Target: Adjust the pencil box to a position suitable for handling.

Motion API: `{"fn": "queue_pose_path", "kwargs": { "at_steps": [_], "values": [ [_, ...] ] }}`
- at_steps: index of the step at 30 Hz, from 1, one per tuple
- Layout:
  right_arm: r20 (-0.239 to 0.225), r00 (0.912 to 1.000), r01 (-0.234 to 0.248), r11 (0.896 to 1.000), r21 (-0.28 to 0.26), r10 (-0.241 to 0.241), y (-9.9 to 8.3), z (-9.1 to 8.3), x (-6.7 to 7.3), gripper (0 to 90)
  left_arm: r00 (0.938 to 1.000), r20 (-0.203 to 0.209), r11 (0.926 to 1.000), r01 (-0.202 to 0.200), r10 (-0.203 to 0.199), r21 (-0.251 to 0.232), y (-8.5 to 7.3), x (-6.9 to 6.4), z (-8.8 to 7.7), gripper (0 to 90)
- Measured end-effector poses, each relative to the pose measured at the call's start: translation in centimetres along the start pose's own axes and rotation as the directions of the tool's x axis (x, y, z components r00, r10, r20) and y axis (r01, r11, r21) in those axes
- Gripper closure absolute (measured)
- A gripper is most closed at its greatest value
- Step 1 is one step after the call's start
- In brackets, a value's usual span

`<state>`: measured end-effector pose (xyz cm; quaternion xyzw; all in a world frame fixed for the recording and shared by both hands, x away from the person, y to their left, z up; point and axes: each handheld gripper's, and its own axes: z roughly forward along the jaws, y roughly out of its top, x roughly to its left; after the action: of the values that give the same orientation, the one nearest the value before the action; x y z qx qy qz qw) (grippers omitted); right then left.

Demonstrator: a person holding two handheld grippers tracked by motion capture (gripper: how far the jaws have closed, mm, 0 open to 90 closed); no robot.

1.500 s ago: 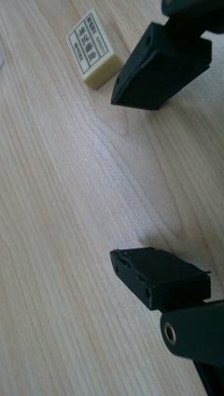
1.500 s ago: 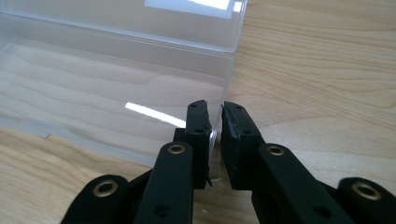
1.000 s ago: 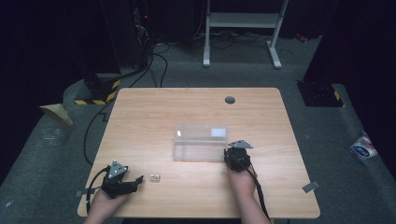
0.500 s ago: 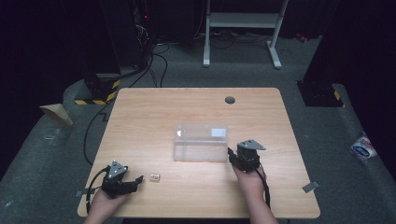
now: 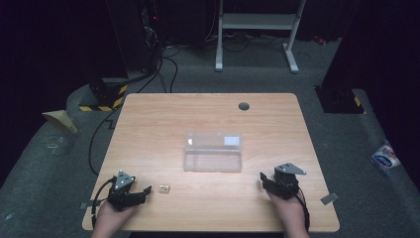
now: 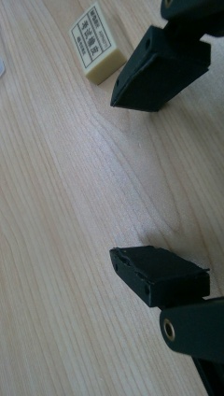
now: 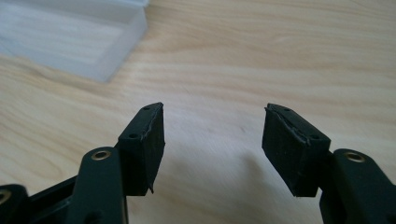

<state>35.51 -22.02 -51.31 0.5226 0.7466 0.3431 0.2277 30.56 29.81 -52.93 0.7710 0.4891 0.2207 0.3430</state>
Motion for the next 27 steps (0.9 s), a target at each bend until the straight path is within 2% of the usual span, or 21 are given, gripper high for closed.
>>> {"fn": "queue_pose_path", "kwargs": {
  "at_steps": [3, 6, 8, 12, 13, 15, 16, 17, 20, 21, 24, 27],
  "values": [
    [0.033, 0.9994, 0.001, 1.000, 0.019, -0.002, -0.8, -0.6, -0.5, 37.6, 1.0000, 0.001, 1.0000, -0.006, 0.006, 0.001, 0.0, -0.1, 0.0, 23.7],
    [0.017, 0.9997, -0.017, 0.998, 0.058, 0.016, -1.4, -0.7, -1.0, 34.5, 1.0000, 0.003, 1.0000, -0.007, 0.007, 0.002, 0.0, -0.3, 0.0, 23.7],
    [0.032, 0.9994, 0.012, 0.999, 0.032, -0.013, -2.0, -0.7, -0.8, 34.6, 1.0000, 0.001, 1.0000, -0.007, 0.007, 0.002, 0.0, -0.3, 0.0, 23.7],
    [0.055, 0.9985, -0.002, 1.000, 0.026, 0.001, -2.1, -0.8, -0.5, 35.2, 1.0000, 0.002, 1.0000, -0.005, 0.005, 0.000, 0.0, -0.3, 0.0, 23.8],
    [0.056, 0.9984, -0.003, 1.000, 0.028, 0.001, -2.1, -0.8, -0.5, 35.4, 0.9998, 0.018, 0.9998, -0.011, 0.011, 0.014, 0.2, -0.2, -0.2, 25.0],
    [0.057, 0.9983, -0.012, 1.000, 0.025, 0.011, -2.1, -0.8, -0.5, 36.0, 0.9983, 0.056, 0.9998, 0.015, -0.016, 0.009, 0.3, -0.1, -0.4, 28.6],
    [0.058, 0.9983, -0.011, 1.000, 0.026, 0.010, -2.1, -0.8, -0.5, 36.0, 0.9981, 0.059, 0.9999, 0.017, -0.017, -0.002, 0.3, -0.2, -0.5, 28.5],
    [0.058, 0.9983, -0.011, 1.000, 0.026, 0.010, -2.1, -0.8, -0.5, 36.0, 0.9987, 0.051, 1.0000, 0.003, -0.002, -0.006, 0.3, -0.2, -0.6, 28.5],
    [0.058, 0.9983, -0.010, 1.000, 0.025, 0.009, -2.1, -0.8, -0.5, 36.1, 0.9983, 0.057, 0.9996, 0.011, -0.010, -0.025, 0.7, -0.5, -1.1, 28.9],
    [0.058, 0.9983, -0.010, 1.000, 0.025, 0.009, -2.1, -0.8, -0.5, 36.1, 0.9984, 0.057, 0.9997, -0.002, 0.003, -0.025, 0.8, -0.6, -1.2, 28.9],
    [0.059, 0.9982, -0.011, 1.000, 0.025, 0.009, -2.1, -0.8, -0.5, 36.1, 0.9967, 0.081, 0.9991, -0.008, 0.011, -0.042, 1.1, -1.3, -1.6, 28.8],
    [0.058, 0.9983, -0.010, 1.000, 0.025, 0.009, -2.1, -0.8, -0.5, 36.1, 0.9965, 0.076, 0.9979, -0.030, 0.034, -0.057, 1.5, -2.1, -1.9, 28.8]
  ]
}}
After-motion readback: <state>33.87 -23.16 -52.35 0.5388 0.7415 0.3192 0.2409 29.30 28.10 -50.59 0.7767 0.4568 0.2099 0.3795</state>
